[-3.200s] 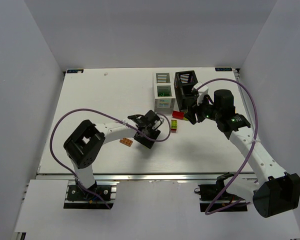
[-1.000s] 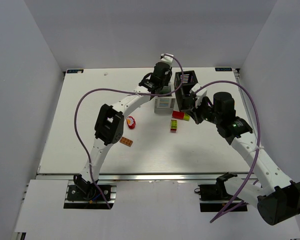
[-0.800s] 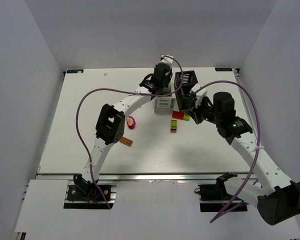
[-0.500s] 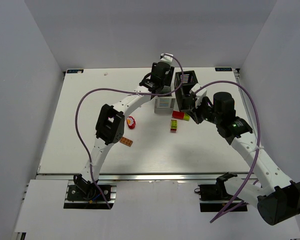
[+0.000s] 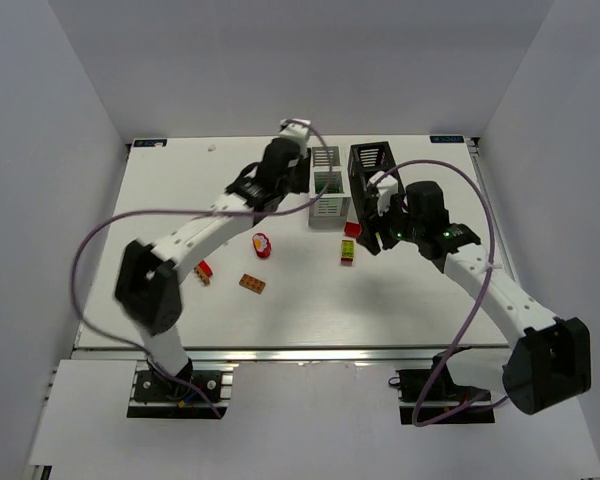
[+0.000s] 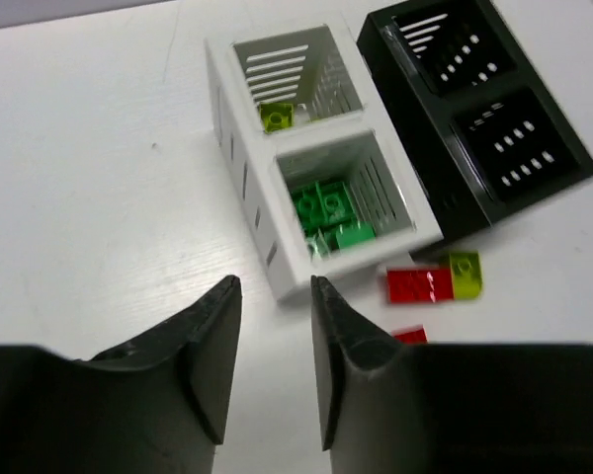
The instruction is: Sort the legos into containers by color
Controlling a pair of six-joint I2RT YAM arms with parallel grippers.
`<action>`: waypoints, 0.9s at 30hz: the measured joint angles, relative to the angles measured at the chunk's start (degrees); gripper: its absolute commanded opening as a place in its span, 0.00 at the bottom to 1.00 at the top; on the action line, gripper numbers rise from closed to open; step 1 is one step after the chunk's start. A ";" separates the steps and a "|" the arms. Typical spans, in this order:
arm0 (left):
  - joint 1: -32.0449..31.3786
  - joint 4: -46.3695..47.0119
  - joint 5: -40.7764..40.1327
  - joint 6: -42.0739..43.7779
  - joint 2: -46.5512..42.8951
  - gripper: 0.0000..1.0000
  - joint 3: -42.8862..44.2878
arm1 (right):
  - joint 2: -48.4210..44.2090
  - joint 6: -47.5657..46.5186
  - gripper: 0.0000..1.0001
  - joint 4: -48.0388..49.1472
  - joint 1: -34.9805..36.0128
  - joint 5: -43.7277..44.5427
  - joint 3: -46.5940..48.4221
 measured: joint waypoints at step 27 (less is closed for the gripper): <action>0.22 10.58 2.21 -2.12 -39.60 0.67 -37.66 | 21.81 22.69 0.83 11.47 17.55 34.86 -1.53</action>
